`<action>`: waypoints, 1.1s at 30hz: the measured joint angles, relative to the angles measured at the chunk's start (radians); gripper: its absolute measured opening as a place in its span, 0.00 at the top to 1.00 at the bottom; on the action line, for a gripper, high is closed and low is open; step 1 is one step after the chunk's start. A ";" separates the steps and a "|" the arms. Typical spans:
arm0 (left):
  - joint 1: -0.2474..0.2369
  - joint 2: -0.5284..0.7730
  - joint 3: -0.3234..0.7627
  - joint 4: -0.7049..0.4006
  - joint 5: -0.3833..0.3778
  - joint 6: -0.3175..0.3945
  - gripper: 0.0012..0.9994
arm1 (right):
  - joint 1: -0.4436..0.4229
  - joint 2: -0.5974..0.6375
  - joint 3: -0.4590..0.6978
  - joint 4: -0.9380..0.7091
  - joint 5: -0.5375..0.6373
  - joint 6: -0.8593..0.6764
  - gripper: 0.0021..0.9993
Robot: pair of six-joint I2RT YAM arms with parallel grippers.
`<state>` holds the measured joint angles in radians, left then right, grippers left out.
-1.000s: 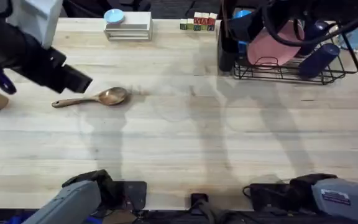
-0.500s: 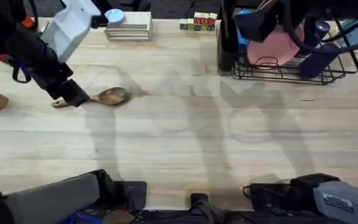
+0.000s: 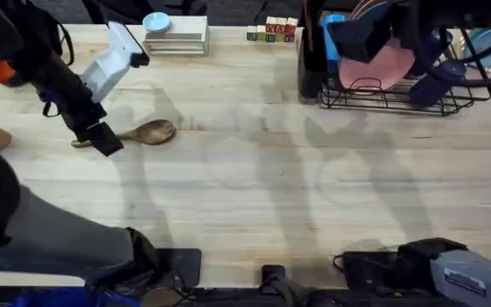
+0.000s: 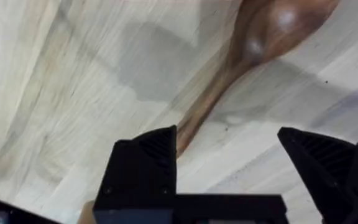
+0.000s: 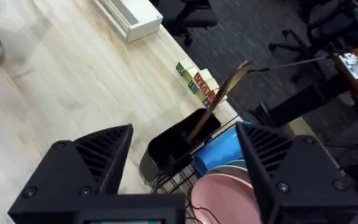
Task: Pick up the spoon on the table one by one and put them onto the rack
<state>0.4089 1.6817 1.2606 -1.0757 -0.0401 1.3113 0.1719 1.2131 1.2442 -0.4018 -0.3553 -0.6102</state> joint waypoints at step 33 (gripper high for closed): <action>0.006 0.171 0.006 0.086 0.130 0.152 0.01 | 0.000 -0.016 0.000 0.001 0.000 -0.019 0.01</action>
<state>0.4149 1.8523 1.2663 -0.9897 0.0895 1.4635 0.1719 1.1969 1.2446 -0.4007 -0.3553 -0.6292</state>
